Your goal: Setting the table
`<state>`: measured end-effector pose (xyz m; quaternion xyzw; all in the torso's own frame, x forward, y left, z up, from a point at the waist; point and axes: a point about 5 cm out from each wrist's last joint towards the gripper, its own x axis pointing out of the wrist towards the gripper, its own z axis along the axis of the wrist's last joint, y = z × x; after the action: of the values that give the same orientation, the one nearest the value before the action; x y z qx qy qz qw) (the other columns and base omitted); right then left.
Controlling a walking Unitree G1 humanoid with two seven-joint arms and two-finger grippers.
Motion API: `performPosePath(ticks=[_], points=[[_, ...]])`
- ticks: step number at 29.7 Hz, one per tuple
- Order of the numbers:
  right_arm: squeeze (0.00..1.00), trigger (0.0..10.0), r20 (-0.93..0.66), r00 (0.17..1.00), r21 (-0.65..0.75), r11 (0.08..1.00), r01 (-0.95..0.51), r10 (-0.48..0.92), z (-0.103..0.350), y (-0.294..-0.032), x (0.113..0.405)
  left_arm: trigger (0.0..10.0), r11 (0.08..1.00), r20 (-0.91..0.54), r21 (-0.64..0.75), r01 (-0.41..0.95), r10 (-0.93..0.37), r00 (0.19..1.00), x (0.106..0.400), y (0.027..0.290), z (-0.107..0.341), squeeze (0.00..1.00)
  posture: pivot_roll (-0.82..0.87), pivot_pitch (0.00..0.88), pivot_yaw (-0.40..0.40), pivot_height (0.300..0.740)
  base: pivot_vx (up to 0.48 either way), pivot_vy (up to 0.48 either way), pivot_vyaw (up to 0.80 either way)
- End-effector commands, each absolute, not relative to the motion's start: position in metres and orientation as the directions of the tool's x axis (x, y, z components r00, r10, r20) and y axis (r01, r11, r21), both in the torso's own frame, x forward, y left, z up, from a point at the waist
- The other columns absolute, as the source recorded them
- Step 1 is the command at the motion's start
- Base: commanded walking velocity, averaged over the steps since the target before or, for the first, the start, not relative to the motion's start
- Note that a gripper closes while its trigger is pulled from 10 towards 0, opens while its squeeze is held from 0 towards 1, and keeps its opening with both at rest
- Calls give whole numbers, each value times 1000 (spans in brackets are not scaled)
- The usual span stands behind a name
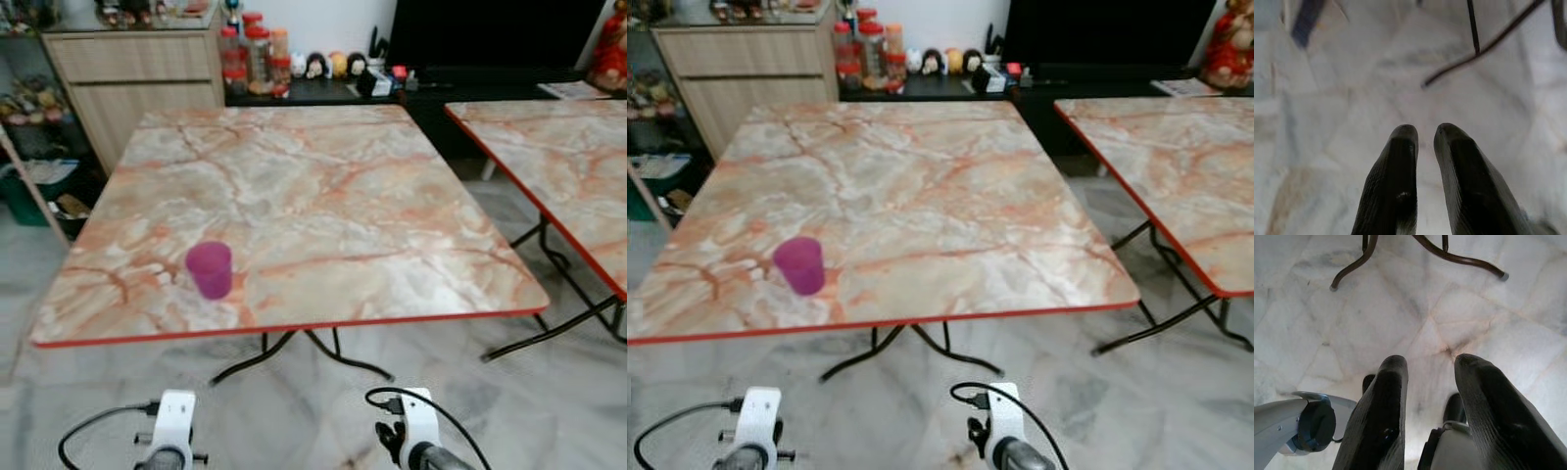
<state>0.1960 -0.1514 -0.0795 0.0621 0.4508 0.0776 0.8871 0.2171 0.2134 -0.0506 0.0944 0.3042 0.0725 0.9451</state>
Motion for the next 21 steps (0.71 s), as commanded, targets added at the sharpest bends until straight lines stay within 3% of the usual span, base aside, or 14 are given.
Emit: performPosePath(ticks=[1,5,11,21], points=[[0,10000,-792,583,171,982,-75,182,-79,-155,196,10000,964,-463,222,-146,236,854,229,219,-36,0,53,0,-17,740,0,0,0],[0,10000,-793,581,171,983,-72,181,-80,-156,196,10000,952,-360,223,-208,279,890,237,223,-21,0,59,0,-17,740,0,0,0],[0,10000,-796,579,171,983,-67,178,-80,-157,194,10000,911,-85,220,-348,373,924,241,223,25,0,80,0,-14,740,0,0,0],[0,10000,-800,573,170,983,-73,181,-81,-157,193,10000,859,-106,279,-429,471,876,190,226,24,0,106,0,-22,740,0,0,0]])
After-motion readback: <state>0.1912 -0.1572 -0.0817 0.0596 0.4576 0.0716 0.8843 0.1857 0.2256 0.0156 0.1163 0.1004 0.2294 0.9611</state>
